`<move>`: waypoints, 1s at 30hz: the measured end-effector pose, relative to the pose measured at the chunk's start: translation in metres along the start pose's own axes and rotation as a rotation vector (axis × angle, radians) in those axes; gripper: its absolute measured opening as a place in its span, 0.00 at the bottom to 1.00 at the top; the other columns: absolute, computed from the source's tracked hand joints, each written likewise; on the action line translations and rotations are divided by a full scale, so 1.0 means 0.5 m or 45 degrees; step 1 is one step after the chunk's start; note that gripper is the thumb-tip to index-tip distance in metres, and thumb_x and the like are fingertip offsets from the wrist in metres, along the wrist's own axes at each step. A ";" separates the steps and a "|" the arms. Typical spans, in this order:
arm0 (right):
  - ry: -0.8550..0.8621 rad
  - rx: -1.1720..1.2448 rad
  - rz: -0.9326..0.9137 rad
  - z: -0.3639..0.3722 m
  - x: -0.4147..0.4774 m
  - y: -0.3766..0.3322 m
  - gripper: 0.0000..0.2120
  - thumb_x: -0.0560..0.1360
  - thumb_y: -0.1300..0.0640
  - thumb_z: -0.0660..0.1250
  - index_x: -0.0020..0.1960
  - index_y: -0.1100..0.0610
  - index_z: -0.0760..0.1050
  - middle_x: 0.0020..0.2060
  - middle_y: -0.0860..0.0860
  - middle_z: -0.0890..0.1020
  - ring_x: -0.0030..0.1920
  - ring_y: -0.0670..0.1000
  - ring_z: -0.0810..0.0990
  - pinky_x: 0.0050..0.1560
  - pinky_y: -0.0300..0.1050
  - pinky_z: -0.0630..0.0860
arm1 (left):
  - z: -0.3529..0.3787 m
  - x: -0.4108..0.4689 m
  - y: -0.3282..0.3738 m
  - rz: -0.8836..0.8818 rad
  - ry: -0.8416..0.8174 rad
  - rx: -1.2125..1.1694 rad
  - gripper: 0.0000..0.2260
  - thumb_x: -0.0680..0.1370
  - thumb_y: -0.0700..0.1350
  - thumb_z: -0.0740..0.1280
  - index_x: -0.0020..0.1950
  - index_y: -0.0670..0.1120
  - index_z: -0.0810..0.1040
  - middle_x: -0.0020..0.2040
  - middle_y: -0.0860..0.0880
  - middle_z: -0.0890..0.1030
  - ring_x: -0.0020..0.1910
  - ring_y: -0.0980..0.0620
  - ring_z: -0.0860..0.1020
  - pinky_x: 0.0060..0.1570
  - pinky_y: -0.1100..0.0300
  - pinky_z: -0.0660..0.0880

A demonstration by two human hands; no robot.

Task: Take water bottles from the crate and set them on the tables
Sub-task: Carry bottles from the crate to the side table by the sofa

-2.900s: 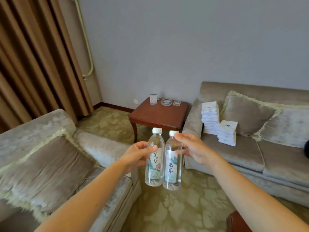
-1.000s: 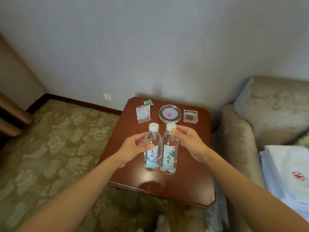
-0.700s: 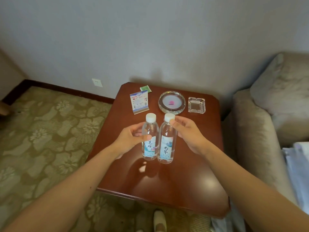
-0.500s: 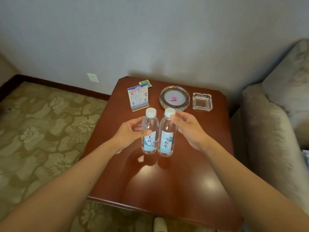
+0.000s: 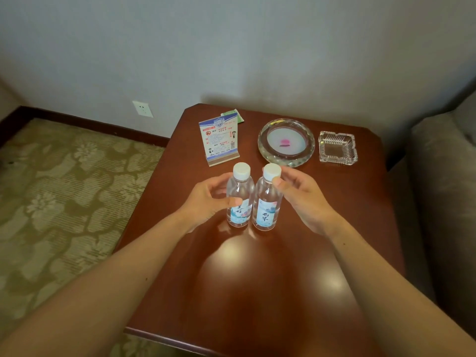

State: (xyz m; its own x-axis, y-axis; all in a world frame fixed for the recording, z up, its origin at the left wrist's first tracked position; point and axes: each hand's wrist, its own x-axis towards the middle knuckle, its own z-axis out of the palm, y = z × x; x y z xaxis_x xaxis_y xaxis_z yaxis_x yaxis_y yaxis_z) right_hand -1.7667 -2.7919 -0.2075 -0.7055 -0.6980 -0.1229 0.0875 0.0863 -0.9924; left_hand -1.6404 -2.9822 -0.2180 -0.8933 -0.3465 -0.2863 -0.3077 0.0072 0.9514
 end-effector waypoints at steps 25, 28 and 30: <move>0.032 -0.411 0.049 0.000 -0.056 -0.010 0.20 0.71 0.69 0.73 0.60 0.55 0.77 0.55 0.49 0.82 0.56 0.47 0.80 0.62 0.40 0.75 | 0.037 -0.045 0.047 -0.009 0.065 0.212 0.29 0.72 0.35 0.75 0.72 0.46 0.72 0.64 0.51 0.78 0.62 0.56 0.75 0.62 0.62 0.71; 0.033 -0.477 0.072 0.003 -0.059 -0.023 0.18 0.70 0.64 0.75 0.56 0.49 0.80 0.53 0.47 0.84 0.56 0.51 0.83 0.61 0.47 0.78 | 0.039 -0.044 0.072 0.034 0.124 0.208 0.26 0.73 0.36 0.75 0.70 0.46 0.75 0.59 0.52 0.79 0.56 0.59 0.77 0.58 0.66 0.74; 0.081 -0.534 0.078 0.009 -0.058 -0.026 0.16 0.69 0.61 0.75 0.54 0.48 0.81 0.51 0.47 0.85 0.55 0.52 0.83 0.60 0.51 0.78 | 0.041 -0.043 0.078 0.056 0.152 0.234 0.23 0.73 0.38 0.75 0.67 0.44 0.77 0.56 0.53 0.79 0.50 0.62 0.77 0.52 0.71 0.74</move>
State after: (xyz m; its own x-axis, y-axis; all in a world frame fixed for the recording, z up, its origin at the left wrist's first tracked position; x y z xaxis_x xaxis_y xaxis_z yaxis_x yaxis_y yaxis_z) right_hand -1.7445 -2.7760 -0.1911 -0.7508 -0.6386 -0.1687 -0.1536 0.4172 -0.8957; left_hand -1.6398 -2.9552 -0.1772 -0.8653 -0.4509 -0.2190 -0.3336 0.1920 0.9230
